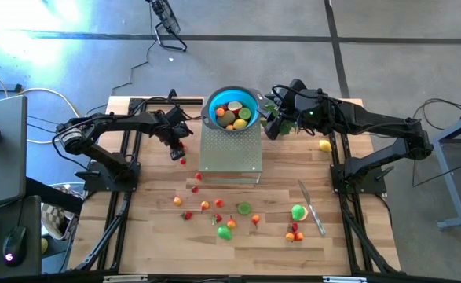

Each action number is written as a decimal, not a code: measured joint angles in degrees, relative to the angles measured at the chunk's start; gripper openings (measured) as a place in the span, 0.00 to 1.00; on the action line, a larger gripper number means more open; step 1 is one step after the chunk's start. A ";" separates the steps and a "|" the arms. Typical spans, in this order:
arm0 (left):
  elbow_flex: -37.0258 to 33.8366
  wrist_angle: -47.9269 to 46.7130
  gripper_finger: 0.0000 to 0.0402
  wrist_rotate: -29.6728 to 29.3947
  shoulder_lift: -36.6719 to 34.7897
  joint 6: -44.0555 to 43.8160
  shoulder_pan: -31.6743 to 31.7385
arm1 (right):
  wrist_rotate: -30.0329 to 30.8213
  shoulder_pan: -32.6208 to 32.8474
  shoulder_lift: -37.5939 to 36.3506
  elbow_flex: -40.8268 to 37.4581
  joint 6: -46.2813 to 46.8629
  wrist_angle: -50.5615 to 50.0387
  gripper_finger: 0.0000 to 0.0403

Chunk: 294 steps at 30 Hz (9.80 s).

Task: Pick & Place Fruit
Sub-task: Put the orange peach in the blue bowl on the shelf, then put the green pear in the blue bowl on the shelf

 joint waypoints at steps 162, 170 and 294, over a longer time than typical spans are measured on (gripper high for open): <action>29.64 6.82 0.43 -26.60 -11.99 -22.63 -25.92 | -5.35 0.70 -0.02 0.00 6.01 -0.66 0.59; 29.66 0.79 0.21 -26.30 -17.49 -22.63 -30.95 | -0.12 9.05 -0.02 0.00 15.56 -3.82 0.59; 21.46 6.82 0.03 -23.61 -30.82 -20.94 -41.64 | -15.98 47.06 35.80 -9.49 133.11 -39.46 0.59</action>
